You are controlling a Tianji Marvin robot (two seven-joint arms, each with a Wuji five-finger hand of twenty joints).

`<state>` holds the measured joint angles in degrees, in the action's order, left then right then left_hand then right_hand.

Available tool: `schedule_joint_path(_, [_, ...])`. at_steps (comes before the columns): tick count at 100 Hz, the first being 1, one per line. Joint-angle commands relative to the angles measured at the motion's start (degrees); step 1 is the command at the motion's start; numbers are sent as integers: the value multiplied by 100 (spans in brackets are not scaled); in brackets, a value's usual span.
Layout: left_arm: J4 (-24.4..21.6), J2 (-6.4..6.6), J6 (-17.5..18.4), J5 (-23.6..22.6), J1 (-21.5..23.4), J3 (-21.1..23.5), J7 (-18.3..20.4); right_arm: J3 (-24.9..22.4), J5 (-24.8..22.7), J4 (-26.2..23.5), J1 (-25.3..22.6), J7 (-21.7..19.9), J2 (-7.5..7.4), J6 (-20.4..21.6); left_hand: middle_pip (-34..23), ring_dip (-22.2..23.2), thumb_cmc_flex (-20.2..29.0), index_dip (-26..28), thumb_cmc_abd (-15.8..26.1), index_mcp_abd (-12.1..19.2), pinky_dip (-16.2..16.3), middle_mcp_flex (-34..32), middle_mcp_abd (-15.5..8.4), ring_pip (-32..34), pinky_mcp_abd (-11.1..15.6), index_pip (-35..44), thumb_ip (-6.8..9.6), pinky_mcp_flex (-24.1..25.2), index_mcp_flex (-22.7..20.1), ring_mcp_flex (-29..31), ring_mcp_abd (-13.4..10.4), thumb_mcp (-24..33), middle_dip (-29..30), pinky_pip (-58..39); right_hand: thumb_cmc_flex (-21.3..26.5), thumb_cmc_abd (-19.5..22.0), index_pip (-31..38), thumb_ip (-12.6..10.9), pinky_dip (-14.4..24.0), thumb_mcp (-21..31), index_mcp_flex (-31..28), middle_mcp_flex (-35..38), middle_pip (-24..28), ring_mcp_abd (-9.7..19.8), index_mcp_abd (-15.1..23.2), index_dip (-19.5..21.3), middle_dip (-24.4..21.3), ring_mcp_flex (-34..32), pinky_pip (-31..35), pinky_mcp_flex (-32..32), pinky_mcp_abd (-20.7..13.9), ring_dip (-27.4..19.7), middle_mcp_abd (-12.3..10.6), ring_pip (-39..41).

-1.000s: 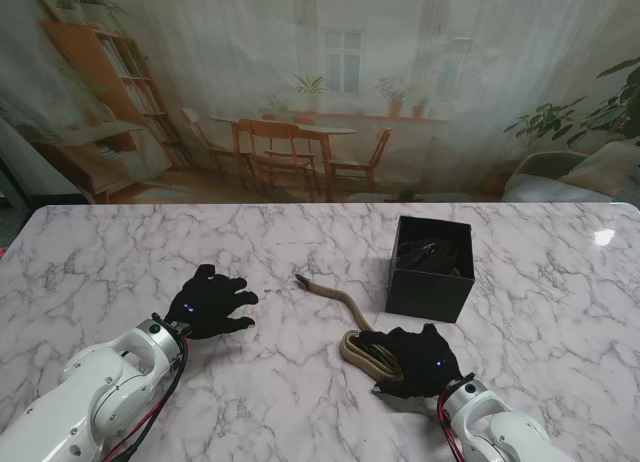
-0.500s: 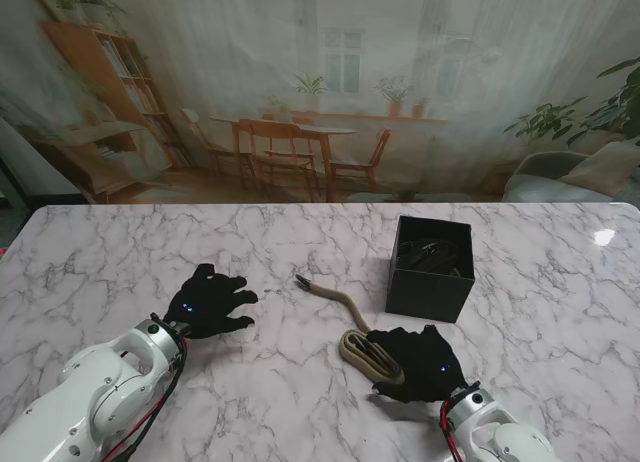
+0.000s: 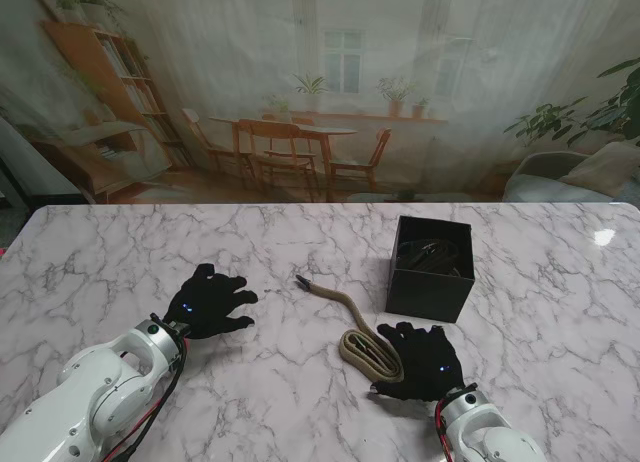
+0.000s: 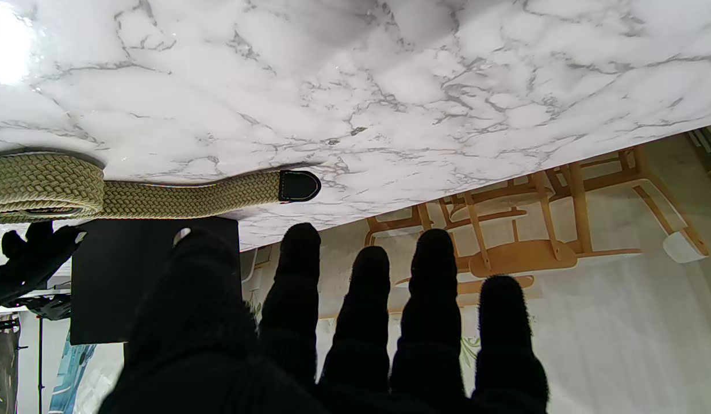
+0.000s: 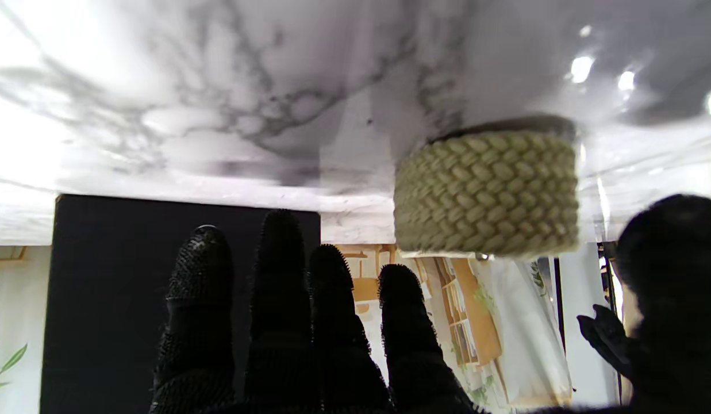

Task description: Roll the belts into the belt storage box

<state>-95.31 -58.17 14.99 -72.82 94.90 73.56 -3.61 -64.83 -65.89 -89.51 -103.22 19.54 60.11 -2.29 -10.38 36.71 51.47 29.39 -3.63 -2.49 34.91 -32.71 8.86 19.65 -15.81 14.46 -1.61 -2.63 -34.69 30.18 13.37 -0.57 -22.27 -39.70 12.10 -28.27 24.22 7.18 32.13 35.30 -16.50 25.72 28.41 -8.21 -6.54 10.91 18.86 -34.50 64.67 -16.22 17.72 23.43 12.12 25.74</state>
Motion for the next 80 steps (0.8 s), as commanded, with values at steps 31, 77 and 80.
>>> schedule_joint_path(31, [2, -13, 0, 28, -2, -23, 113, 426, 87, 179, 370, -174, 57, -179, 55, -1, -120, -48, 252, -34, 102, 218, -1, -107, -235, -85, 102, 99, 157, -46, 41, -81, 21, 165, 1755, 84, 550, -374, 52, 1095, 345, 964, 1362, 401, 303, 221, 1138, -1108, 455, -569, -88, 638, -619, 923])
schedule_joint_path(77, [5, -12, -9, 44, -32, -55, 156, -4, -383, 118, 6, 54, -19, -31, 55, -3, -124, -51, 260, -37, 102, 221, 9, -111, -228, -90, 101, 98, 167, -50, 38, -83, 21, 166, 1411, -63, 1093, -62, 191, 1769, 241, 2423, 2108, 475, 851, -55, 2007, -1164, 311, -306, 70, 707, -1167, 884])
schedule_joint_path(80, [6, -12, -7, 46, -33, -57, 156, 4, -396, 156, 18, 103, -20, -37, 54, -2, -123, -51, 256, -29, 102, 220, 2, -108, -232, -88, 101, 100, 161, -44, 34, -83, 21, 167, 1334, -46, 1067, -114, 191, 1659, 274, 2515, 2123, 480, 847, -78, 1950, -1208, 310, -312, 66, 687, -1183, 873])
